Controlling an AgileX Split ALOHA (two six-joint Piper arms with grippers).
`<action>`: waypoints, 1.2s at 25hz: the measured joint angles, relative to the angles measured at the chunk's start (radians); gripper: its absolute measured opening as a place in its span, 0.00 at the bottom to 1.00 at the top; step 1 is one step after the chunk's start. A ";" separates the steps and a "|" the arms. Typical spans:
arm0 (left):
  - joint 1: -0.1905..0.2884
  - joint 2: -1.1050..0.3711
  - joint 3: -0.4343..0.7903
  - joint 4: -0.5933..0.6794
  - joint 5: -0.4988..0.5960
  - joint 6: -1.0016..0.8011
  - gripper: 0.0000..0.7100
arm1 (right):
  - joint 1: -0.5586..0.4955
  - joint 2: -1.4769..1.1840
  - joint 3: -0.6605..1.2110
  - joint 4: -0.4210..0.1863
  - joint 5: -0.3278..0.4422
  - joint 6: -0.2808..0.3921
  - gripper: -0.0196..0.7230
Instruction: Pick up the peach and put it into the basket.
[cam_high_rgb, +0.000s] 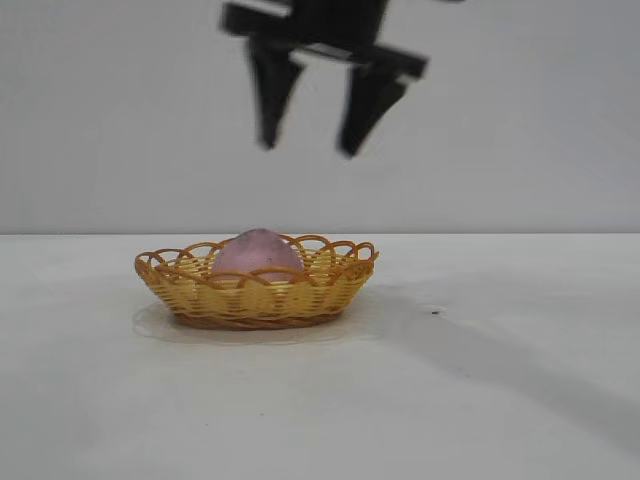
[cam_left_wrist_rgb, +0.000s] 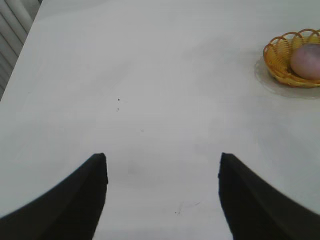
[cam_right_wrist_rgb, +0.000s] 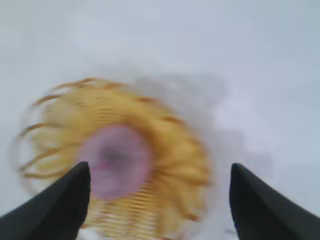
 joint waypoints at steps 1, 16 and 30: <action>0.000 0.000 0.000 0.000 0.000 0.000 0.59 | -0.031 0.001 0.002 0.000 0.002 0.002 0.70; 0.000 0.000 0.000 0.000 0.000 0.000 0.59 | -0.130 -0.529 0.567 0.011 -0.180 0.014 0.70; 0.000 0.000 0.000 0.000 0.000 0.000 0.59 | -0.130 -1.545 1.201 0.020 -0.012 0.002 0.70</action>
